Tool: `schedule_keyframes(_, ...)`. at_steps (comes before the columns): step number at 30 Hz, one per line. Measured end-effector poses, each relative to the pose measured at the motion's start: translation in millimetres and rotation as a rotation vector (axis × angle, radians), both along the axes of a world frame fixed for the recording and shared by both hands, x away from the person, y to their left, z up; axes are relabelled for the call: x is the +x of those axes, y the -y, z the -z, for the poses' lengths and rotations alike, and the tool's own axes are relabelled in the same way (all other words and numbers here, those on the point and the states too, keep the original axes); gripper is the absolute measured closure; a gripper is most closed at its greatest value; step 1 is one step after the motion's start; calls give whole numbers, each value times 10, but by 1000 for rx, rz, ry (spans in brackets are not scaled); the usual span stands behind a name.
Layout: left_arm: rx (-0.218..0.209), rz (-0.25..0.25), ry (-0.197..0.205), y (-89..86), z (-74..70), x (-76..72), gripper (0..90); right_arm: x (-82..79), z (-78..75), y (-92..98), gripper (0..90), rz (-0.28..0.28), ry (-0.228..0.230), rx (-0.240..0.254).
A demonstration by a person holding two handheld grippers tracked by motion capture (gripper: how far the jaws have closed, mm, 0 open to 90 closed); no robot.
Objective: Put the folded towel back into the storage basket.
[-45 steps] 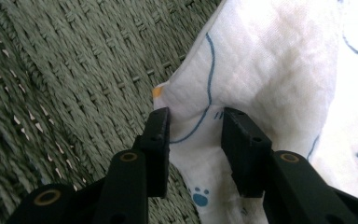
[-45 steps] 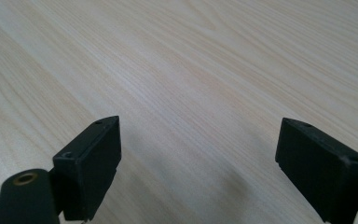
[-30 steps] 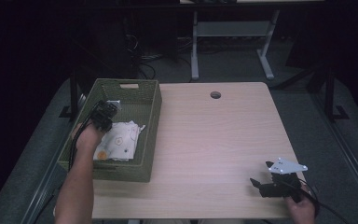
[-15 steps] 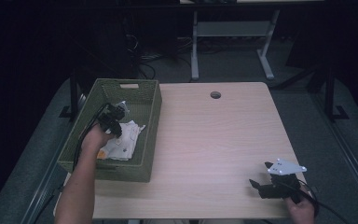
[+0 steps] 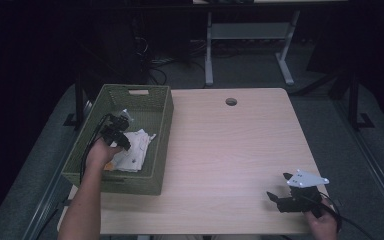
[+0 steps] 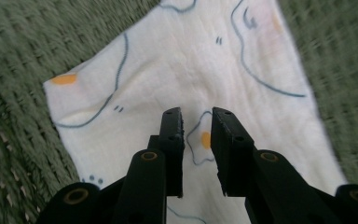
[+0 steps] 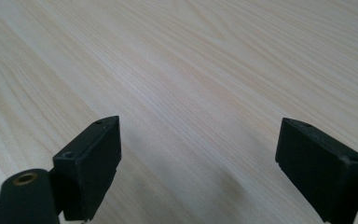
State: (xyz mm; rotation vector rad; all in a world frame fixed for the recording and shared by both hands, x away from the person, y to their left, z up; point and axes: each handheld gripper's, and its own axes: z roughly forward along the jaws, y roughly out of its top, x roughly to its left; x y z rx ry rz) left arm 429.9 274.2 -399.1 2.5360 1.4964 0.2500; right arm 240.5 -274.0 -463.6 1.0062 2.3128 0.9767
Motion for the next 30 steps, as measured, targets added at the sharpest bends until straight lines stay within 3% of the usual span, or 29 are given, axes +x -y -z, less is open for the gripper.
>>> schedule_keyframes(1, -42, -12, 39, -36, -72, -70, 734, 2, 0, -15, 137, -8, 2, -1)
schedule_keyframes(4, -78, -28, 67, -70, -126, -156, 709, 16, 8, -42, 137, -18, -1, -3)
schedule_keyframes(6, -85, -31, 72, -74, -139, -179, 689, 19, 8, -60, 137, -24, -1, -5)
schedule_keyframes(7, -116, -37, 79, -72, -158, -217, 686, 22, 6, -65, 137, -28, 0, -4)
schedule_keyframes(11, -153, -43, 82, -57, -190, -254, 655, 32, -1, -81, 137, -26, 6, -7)
schedule_keyframes(12, -184, -44, 91, -43, -219, -271, 647, 36, -1, -81, 137, -27, 7, -11)
schedule_keyframes(16, -176, -47, 115, -5, -259, -295, 610, 37, -3, -85, 137, -29, 8, -10)
schedule_keyframes(17, -208, -50, 132, 7, -278, -320, 596, 33, -8, -84, 137, -26, 10, -11)
schedule_keyframes(23, -265, -62, 167, 34, -323, -400, 570, 31, 1, -79, 137, -20, 5, -13)
schedule_keyframes(27, -342, -65, 189, 33, -382, -471, 568, 32, -8, -72, 137, -17, 8, -9)
schedule_keyframes(30, -339, -62, 203, 45, -403, -499, 574, 33, -8, -65, 137, -15, 9, -7)
